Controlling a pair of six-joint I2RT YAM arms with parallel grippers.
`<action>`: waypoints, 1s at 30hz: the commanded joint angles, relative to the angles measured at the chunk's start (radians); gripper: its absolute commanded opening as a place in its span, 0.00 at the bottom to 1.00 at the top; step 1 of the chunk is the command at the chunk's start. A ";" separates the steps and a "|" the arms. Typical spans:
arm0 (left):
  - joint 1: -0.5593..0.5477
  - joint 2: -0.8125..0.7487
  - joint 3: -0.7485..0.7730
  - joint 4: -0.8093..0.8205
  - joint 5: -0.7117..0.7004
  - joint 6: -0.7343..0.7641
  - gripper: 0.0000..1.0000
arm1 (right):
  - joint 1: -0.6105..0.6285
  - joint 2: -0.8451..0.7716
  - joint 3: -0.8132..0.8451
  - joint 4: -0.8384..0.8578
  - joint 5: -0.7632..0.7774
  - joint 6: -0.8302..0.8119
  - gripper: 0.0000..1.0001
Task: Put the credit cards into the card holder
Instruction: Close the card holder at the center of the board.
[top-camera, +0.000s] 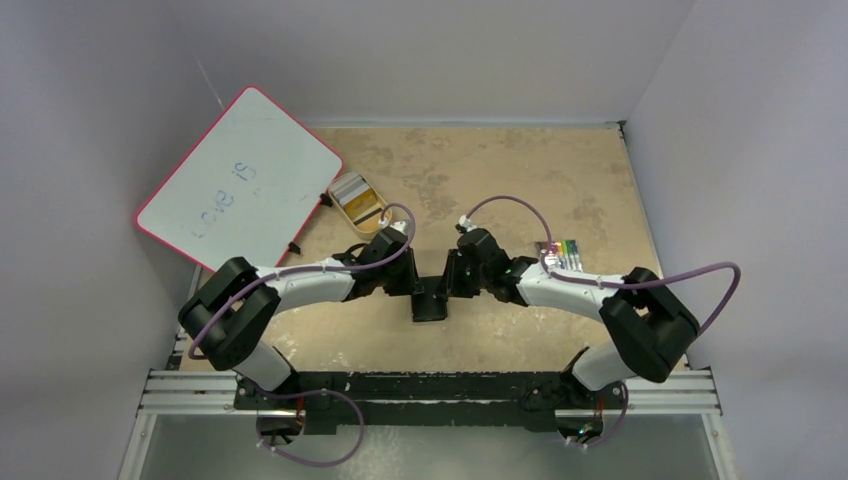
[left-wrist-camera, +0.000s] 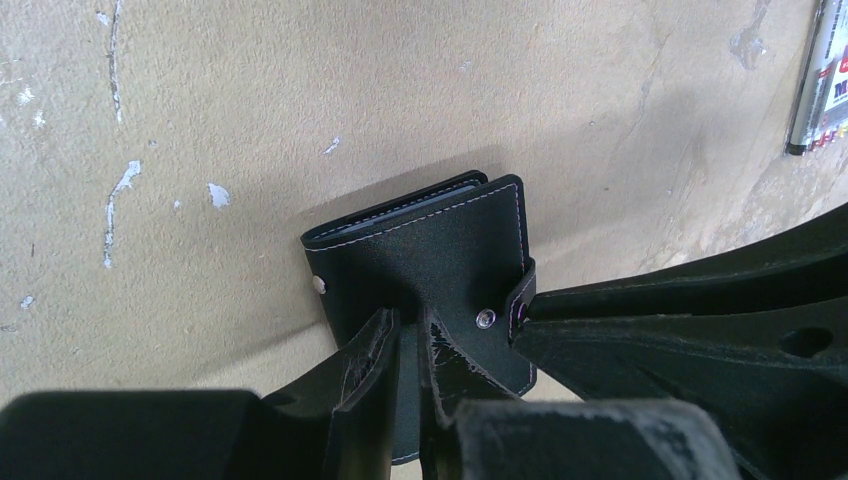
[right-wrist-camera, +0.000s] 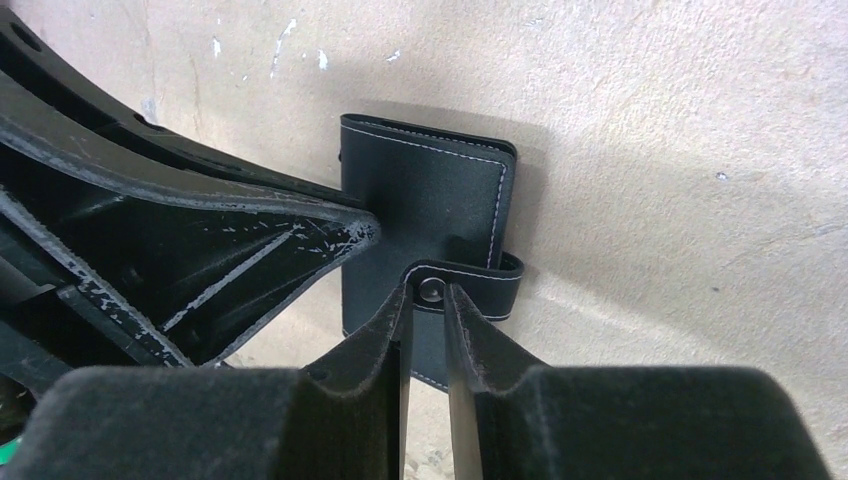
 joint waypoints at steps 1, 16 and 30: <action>-0.001 -0.007 -0.010 0.013 -0.015 -0.004 0.12 | -0.005 0.008 0.016 0.037 -0.022 -0.027 0.20; -0.001 -0.007 -0.008 0.011 -0.020 -0.004 0.12 | -0.003 0.048 0.017 0.034 -0.026 -0.043 0.19; 0.000 -0.001 -0.006 0.012 -0.021 -0.005 0.12 | 0.004 0.078 0.071 -0.059 -0.053 -0.108 0.18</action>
